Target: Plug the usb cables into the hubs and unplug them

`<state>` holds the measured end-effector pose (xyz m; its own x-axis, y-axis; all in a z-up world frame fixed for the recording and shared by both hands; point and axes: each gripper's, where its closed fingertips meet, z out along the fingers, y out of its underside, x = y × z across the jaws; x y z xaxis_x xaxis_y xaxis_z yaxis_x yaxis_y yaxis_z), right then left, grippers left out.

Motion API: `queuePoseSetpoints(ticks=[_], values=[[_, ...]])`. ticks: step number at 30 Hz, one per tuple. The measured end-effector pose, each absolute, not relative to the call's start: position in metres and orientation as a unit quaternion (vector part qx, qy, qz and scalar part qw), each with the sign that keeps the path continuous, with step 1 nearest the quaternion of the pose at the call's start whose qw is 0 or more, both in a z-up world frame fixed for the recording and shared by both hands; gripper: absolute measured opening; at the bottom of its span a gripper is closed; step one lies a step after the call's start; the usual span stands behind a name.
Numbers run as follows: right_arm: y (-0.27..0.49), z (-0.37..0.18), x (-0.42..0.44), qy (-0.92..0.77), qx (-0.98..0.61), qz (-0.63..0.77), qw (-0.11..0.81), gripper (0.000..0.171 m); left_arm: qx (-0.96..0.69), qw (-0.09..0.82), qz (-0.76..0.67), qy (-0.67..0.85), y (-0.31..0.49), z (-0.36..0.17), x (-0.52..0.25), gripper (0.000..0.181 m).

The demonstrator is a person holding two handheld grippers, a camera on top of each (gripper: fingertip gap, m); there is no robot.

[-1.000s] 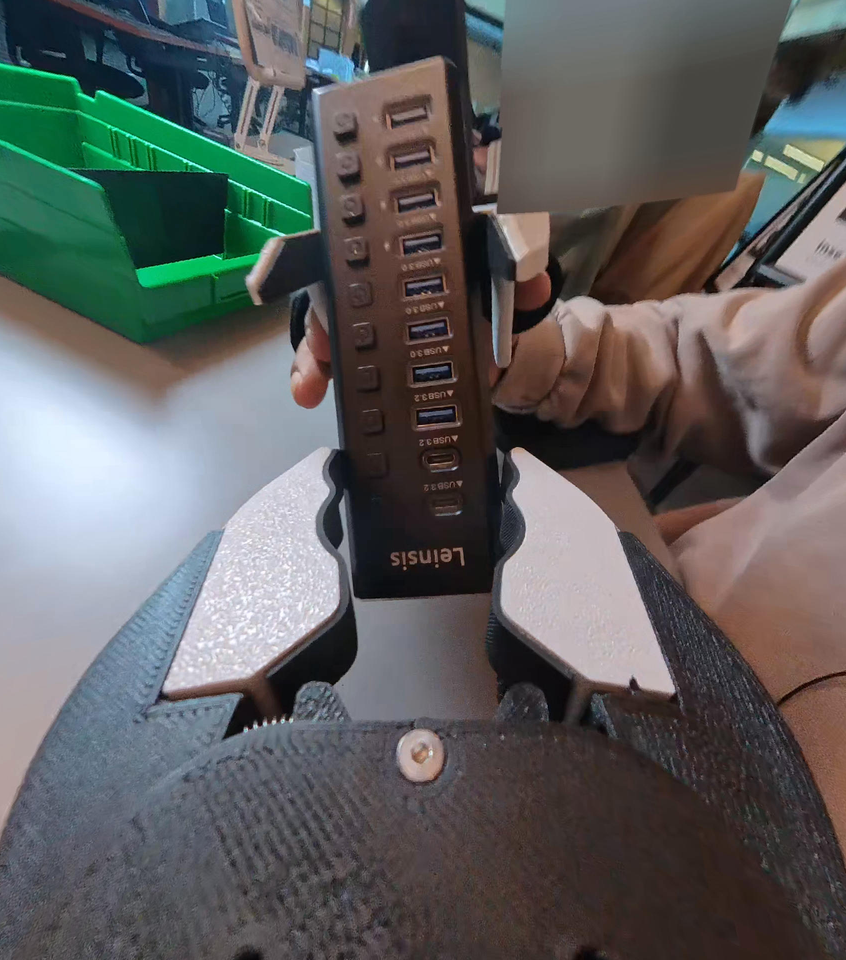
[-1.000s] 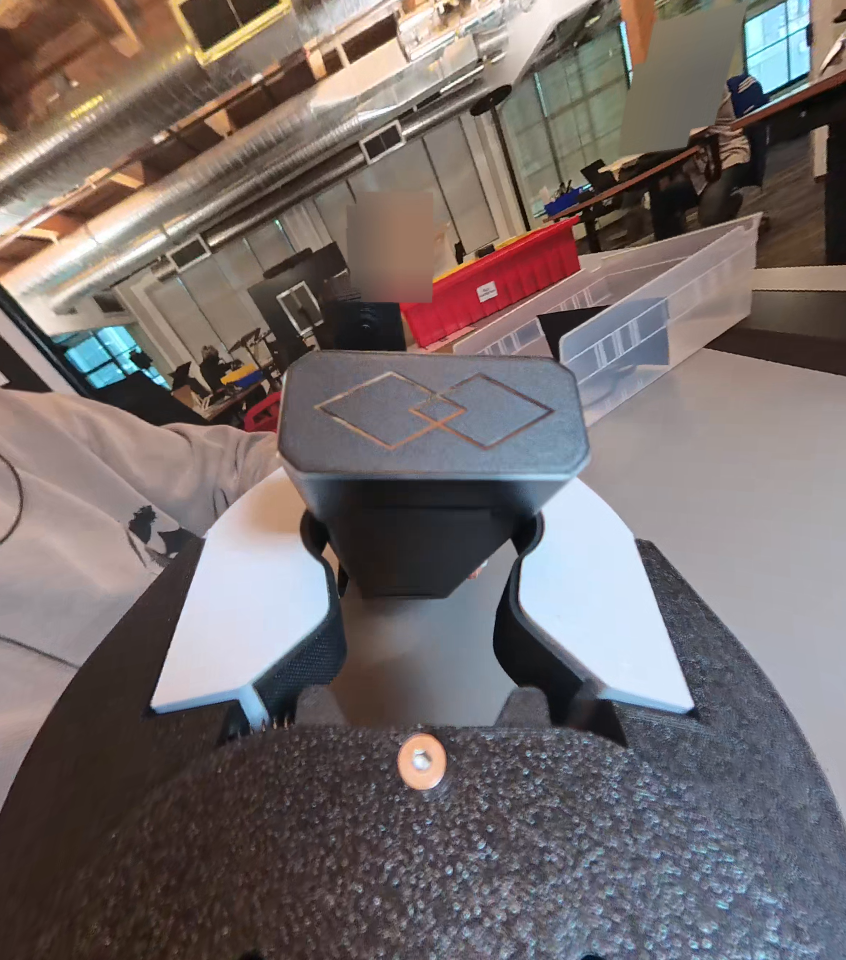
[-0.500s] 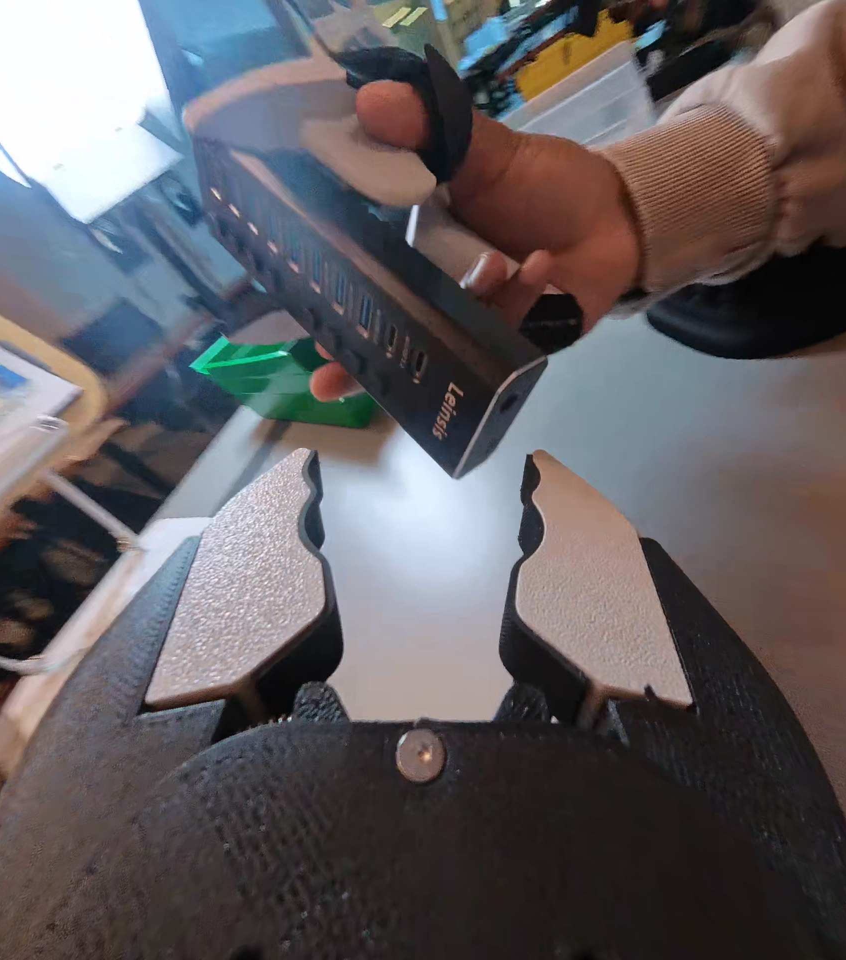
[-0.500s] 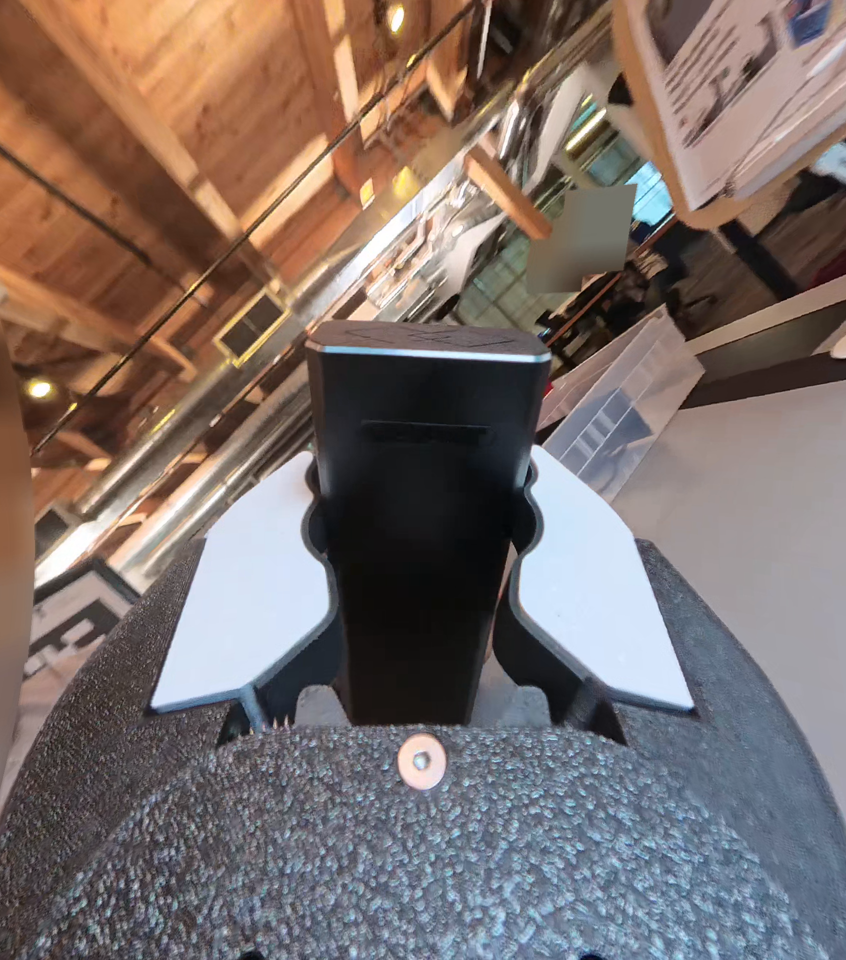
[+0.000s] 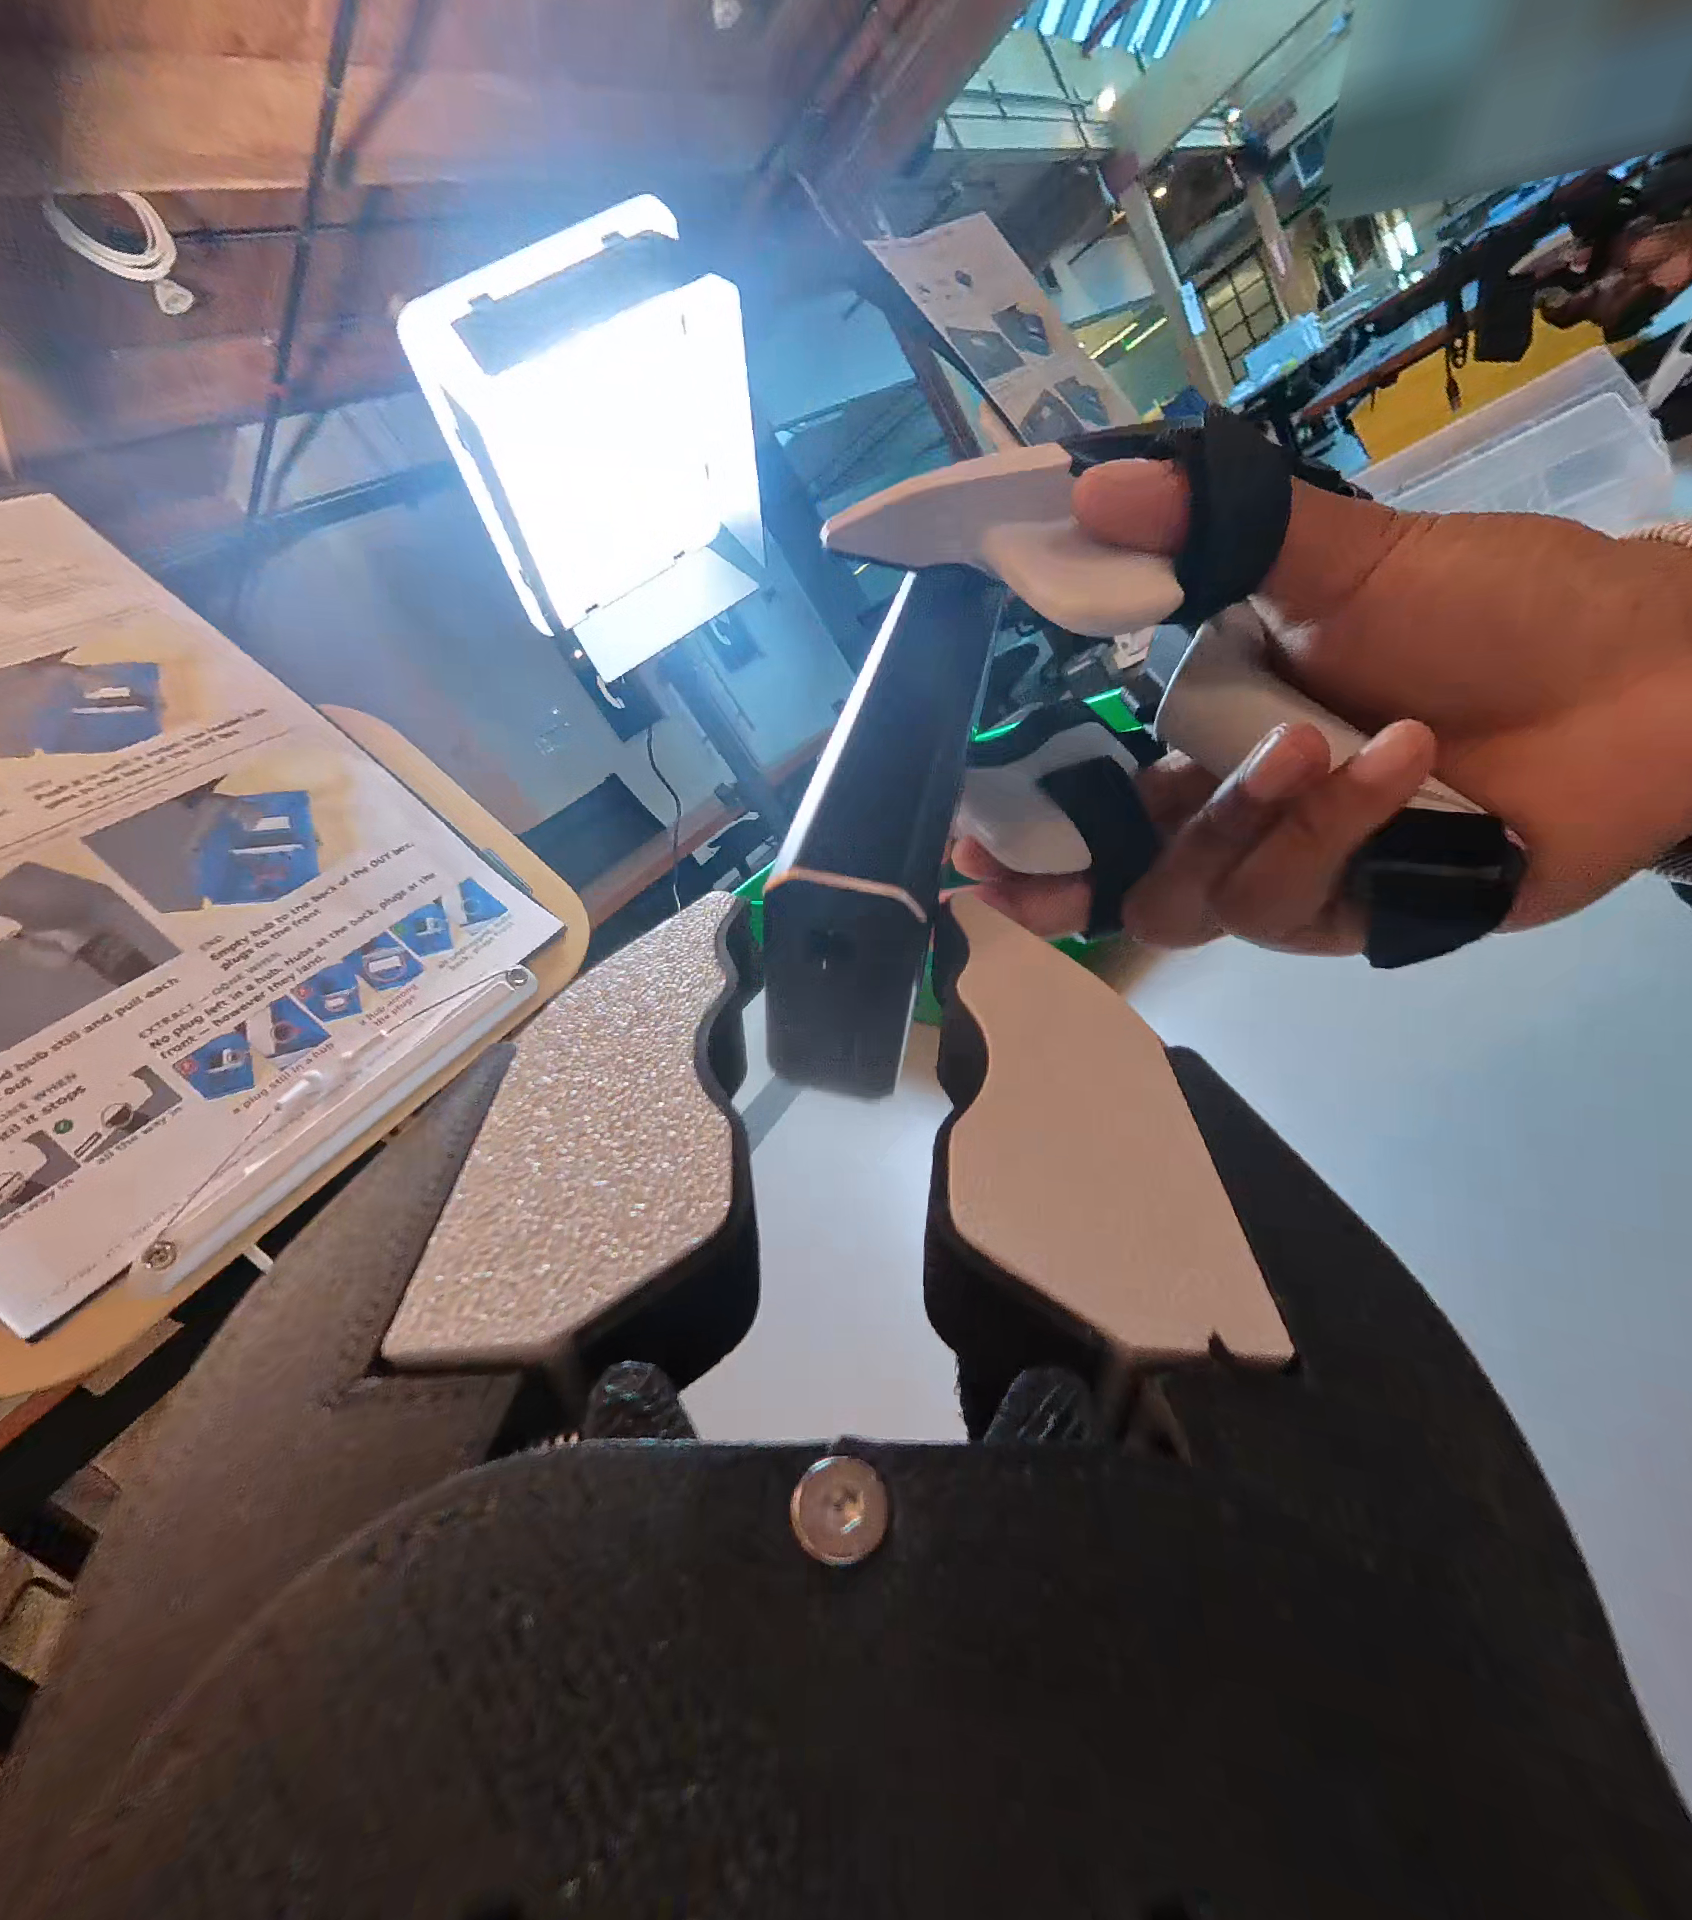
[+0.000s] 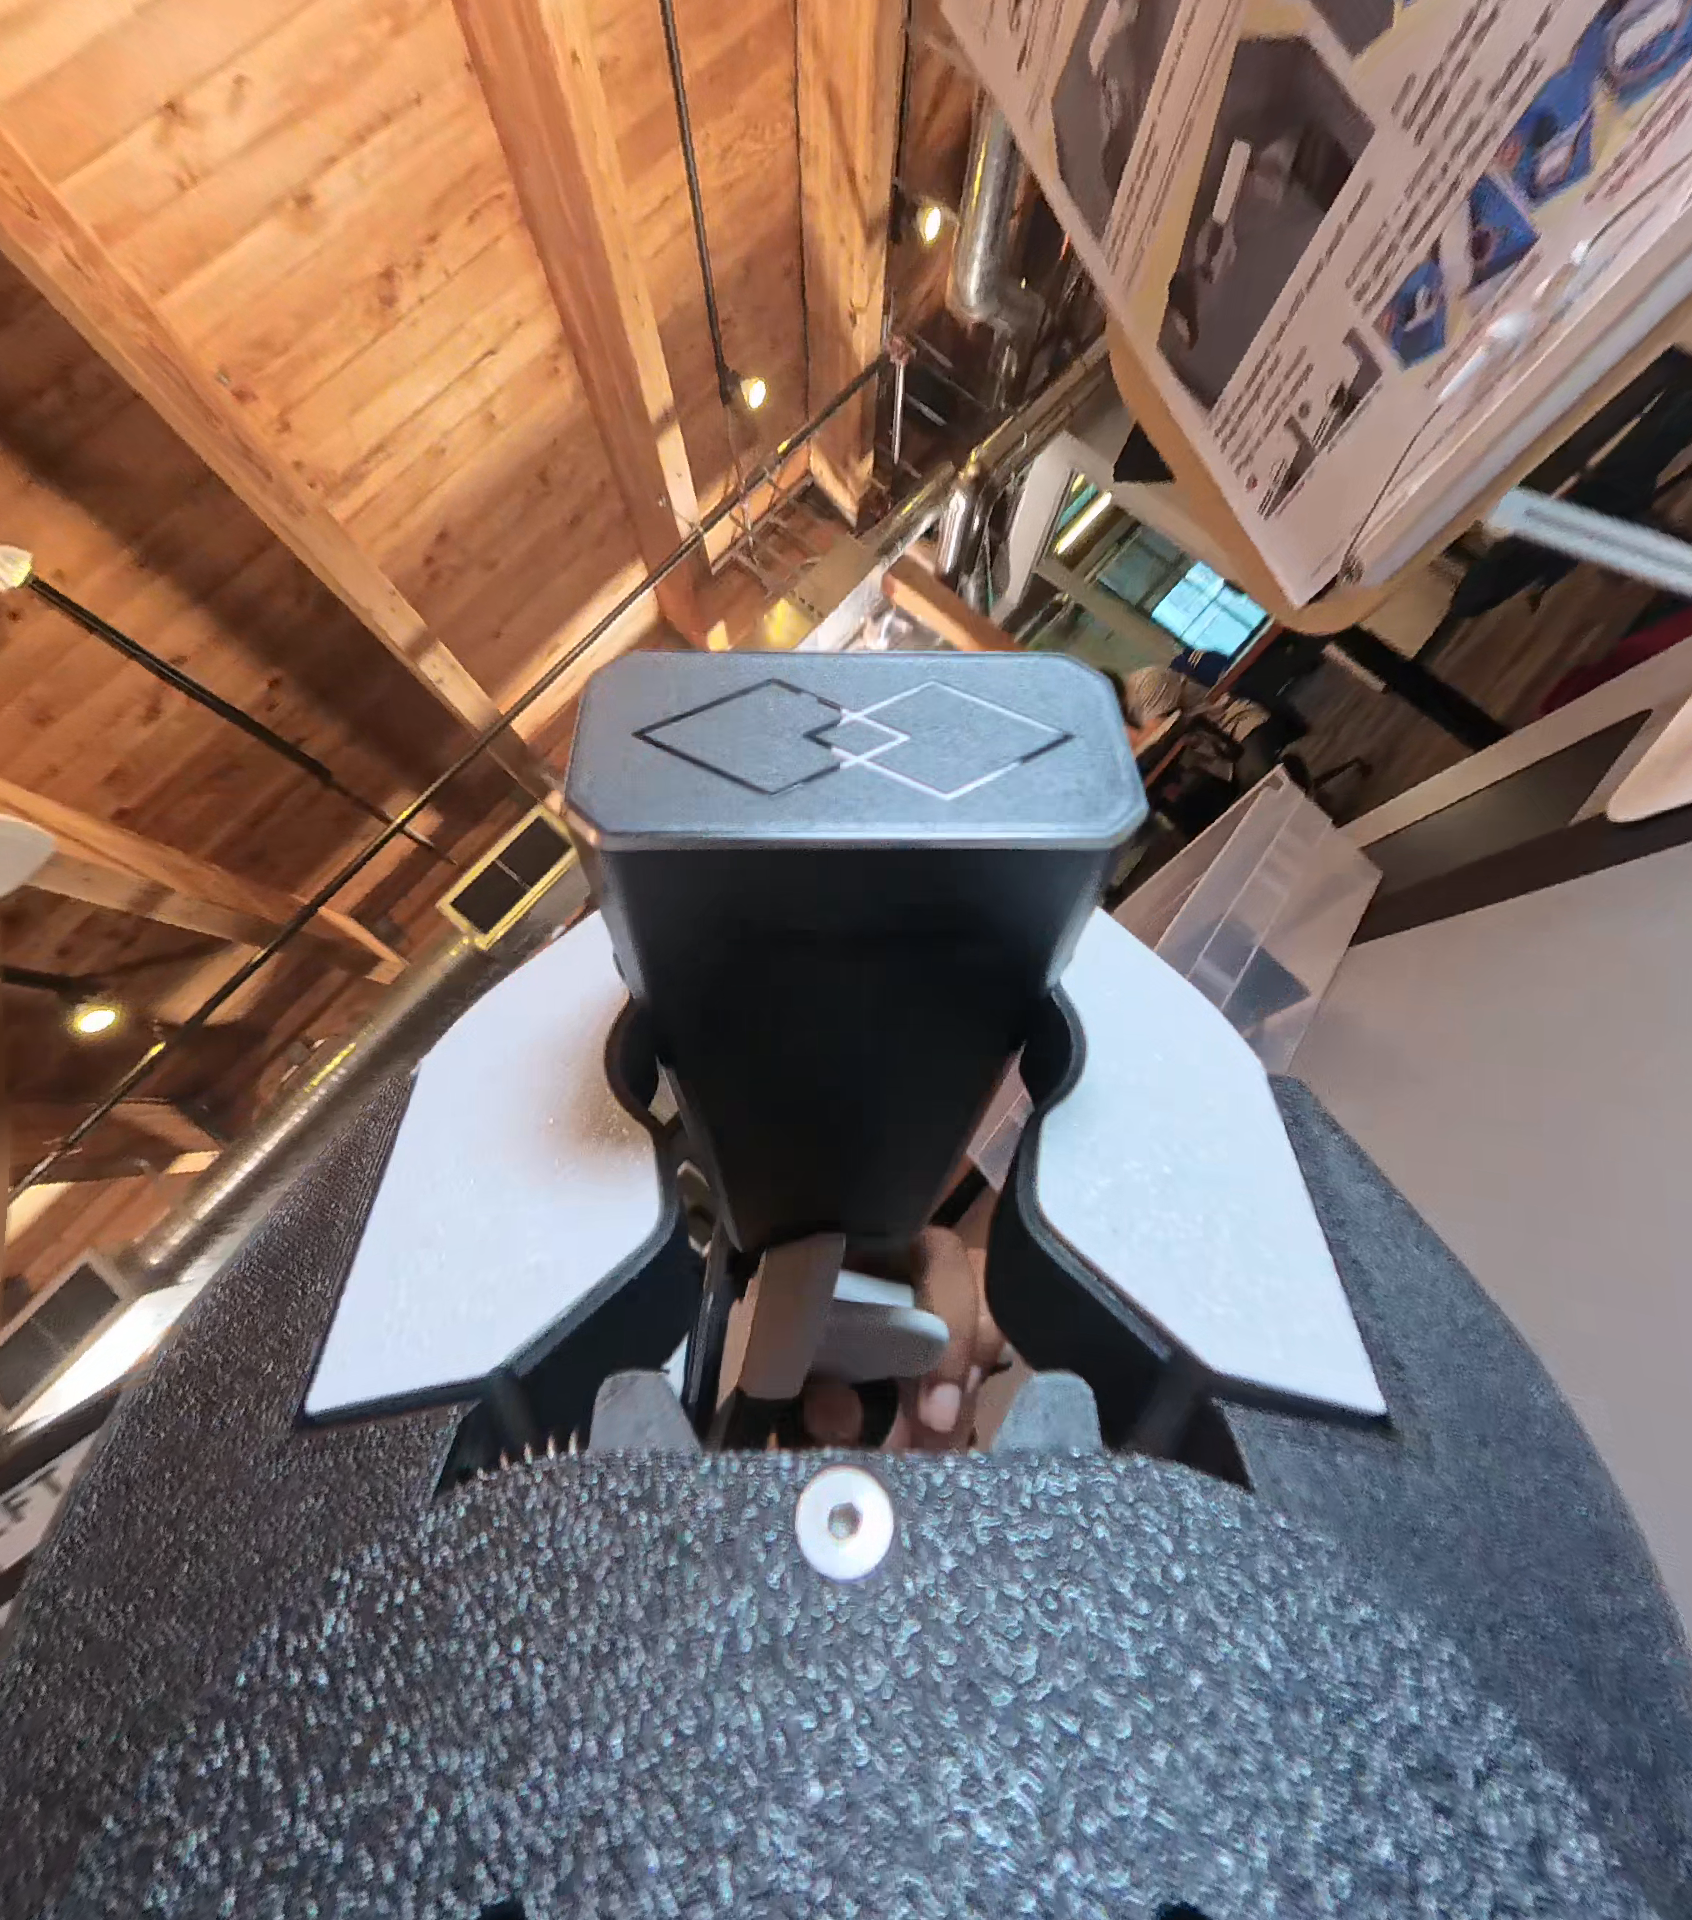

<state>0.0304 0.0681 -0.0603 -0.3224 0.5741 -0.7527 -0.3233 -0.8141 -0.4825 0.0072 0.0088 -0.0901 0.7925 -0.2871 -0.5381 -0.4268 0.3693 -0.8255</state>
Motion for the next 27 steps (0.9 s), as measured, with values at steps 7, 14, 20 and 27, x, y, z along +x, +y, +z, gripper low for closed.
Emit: queuePoseSetpoints(ticks=[7,14,20,27], values=[[0.049,-0.081,0.011,-0.181,-0.536,0.796,0.216,0.07,-0.585,0.714,0.054,0.381,0.006,-0.11,0.01,0.031],[0.055,-0.096,0.006,-0.32,-0.586,0.69,0.281,0.093,-0.657,0.687,-0.15,0.273,0.009,-0.093,-0.015,0.031],[0.112,-0.124,0.027,-0.543,-0.576,0.268,0.549,0.088,-0.698,0.636,-0.304,0.125,0.026,-0.102,-0.065,0.03],[0.035,-0.183,-0.026,-0.7,-0.485,0.149,0.503,0.087,-0.721,0.602,-0.329,0.102,0.043,-0.113,-0.047,0.031]])
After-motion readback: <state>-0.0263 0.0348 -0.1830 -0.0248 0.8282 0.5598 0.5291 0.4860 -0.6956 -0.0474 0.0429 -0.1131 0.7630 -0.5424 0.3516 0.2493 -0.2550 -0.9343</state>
